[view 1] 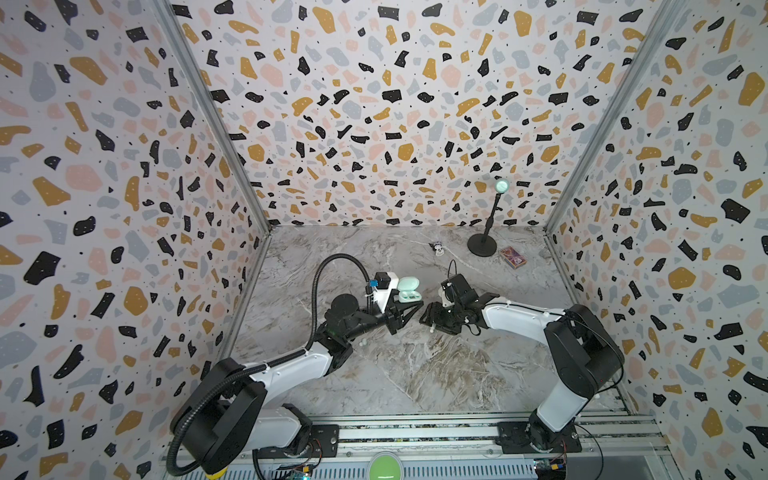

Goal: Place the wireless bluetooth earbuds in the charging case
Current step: 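Lower the open right gripper over the nearer mint-green earbud, then close the right gripper on the mint-green earbud and lift it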

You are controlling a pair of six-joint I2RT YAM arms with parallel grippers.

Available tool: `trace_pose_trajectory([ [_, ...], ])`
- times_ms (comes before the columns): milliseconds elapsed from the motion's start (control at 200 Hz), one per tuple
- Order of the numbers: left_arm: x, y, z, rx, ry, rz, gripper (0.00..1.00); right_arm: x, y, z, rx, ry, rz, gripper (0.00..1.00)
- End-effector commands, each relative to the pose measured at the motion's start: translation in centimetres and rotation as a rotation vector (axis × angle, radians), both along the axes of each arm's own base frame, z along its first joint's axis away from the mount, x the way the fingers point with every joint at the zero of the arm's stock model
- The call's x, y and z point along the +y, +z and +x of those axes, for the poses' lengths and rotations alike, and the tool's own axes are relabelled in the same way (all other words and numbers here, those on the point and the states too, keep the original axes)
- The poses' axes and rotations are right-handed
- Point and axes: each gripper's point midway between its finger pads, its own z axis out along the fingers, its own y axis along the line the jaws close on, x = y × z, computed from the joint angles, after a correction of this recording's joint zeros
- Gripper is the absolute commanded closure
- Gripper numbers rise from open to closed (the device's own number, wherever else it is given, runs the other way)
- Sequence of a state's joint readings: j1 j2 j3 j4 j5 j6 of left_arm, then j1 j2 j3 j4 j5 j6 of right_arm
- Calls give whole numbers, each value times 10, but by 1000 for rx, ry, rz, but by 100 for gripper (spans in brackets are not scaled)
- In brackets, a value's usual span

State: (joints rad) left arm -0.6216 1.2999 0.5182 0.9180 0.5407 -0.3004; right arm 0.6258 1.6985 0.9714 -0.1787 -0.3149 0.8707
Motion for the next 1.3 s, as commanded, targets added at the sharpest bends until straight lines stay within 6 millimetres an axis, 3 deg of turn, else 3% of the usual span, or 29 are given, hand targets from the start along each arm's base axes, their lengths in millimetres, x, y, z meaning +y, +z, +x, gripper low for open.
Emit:
trace_pose_trajectory([
  [0,3,15,-1,-52,-1,-40,97,8,10,4,-18,14,16,36],
  [400,4,17,0,-52,3,-45,97,-3,5,6,1,-21,-63,37],
  [696,8,17,4,-45,27,-45,97,-10,-14,12,30,5,-216,51],
  [856,26,18,15,-28,86,-60,97,-7,-15,11,40,18,-261,57],
  [1296,35,19,21,-17,104,-96,97,-6,-30,6,77,54,-387,63],
])
